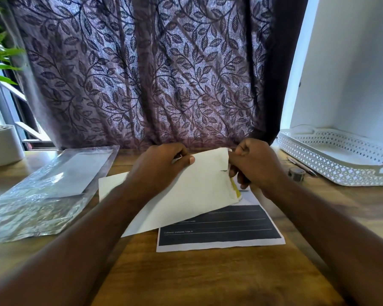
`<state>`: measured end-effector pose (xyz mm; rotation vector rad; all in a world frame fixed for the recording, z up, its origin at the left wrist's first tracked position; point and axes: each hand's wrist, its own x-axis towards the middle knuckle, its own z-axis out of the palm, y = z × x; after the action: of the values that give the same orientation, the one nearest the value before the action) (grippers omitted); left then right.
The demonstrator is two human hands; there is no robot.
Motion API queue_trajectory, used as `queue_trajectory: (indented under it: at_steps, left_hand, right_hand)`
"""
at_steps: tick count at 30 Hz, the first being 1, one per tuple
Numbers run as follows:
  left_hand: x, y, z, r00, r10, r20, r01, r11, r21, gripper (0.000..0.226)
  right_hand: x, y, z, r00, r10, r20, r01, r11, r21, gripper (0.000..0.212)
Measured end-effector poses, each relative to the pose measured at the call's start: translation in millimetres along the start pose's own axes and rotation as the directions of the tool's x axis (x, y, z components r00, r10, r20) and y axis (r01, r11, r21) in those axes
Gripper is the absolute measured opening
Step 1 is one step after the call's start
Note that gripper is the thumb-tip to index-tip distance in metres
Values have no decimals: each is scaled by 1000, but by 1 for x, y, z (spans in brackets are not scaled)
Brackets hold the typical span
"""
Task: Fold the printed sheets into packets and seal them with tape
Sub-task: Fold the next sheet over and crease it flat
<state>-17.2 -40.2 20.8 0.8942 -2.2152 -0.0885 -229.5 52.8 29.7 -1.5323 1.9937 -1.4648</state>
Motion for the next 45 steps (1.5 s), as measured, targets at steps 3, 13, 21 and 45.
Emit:
queue_trajectory:
  at_steps: [3,13,21,45]
  left_hand:
    - [-1,2,-3,1000,-3,-10,4,1000,18,21]
    - [-2,4,-7,999,-38,-9,38,999,9,19]
    - [-2,8,-8,998,-66,-7,66,997,-27,18]
    - [-10,23,-3,911,389,139,-399,738,545,129]
  right_hand:
    - [-3,-4,0,998,42,50,-45,997,60,26]
    - [-2,-7,2,982,44,184,-117,903,413,17]
    - [-4,-9,-4,960,101,263,-214,870,445,24]
    - [-5,-17,-1,842,-10,540,-423,609,671,30]
